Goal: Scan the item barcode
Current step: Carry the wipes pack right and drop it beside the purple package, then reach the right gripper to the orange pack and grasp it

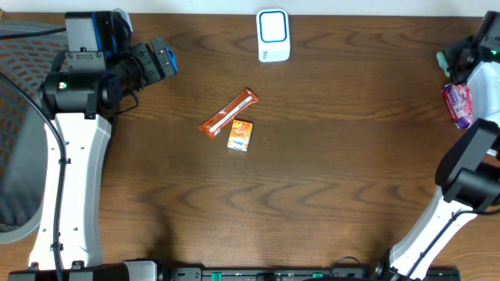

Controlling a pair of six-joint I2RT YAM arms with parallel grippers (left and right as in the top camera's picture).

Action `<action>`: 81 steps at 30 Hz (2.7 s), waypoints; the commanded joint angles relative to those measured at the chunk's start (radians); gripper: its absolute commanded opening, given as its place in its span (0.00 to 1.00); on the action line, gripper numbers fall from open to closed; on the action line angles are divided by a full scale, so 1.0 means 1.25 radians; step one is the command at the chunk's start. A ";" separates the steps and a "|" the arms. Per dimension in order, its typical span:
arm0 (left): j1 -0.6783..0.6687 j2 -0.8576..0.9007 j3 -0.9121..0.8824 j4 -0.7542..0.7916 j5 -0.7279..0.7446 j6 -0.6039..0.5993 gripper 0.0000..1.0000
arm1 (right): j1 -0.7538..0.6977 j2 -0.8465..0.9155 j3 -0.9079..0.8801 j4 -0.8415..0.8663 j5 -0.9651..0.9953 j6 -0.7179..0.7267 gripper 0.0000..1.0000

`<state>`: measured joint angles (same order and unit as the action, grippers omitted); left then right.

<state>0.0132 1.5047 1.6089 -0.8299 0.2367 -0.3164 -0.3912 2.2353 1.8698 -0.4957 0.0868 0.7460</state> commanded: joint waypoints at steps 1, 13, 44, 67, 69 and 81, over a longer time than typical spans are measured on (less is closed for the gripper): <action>0.003 0.004 -0.002 0.000 -0.002 0.007 0.98 | -0.013 0.035 -0.002 0.017 0.028 -0.005 0.13; 0.003 0.004 -0.002 0.000 -0.002 0.007 0.98 | -0.070 0.011 0.006 -0.031 -0.044 -0.042 0.20; 0.003 0.004 -0.002 0.000 -0.002 0.007 0.98 | 0.422 -0.137 -0.002 -0.406 -0.319 -0.304 0.91; 0.003 0.004 -0.002 0.000 -0.002 0.007 0.98 | 0.724 -0.128 -0.138 -0.381 -0.286 -0.280 0.82; 0.003 0.004 -0.002 0.000 -0.002 0.007 0.98 | 0.741 -0.128 -0.175 -0.344 -0.286 -0.280 0.82; 0.003 0.004 -0.002 0.000 -0.002 0.007 0.98 | 0.787 -0.128 -0.365 -0.108 -0.332 -0.219 0.78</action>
<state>0.0132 1.5047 1.6089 -0.8299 0.2367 -0.3164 0.5800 2.0693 1.4437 -0.6579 -0.3016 0.4412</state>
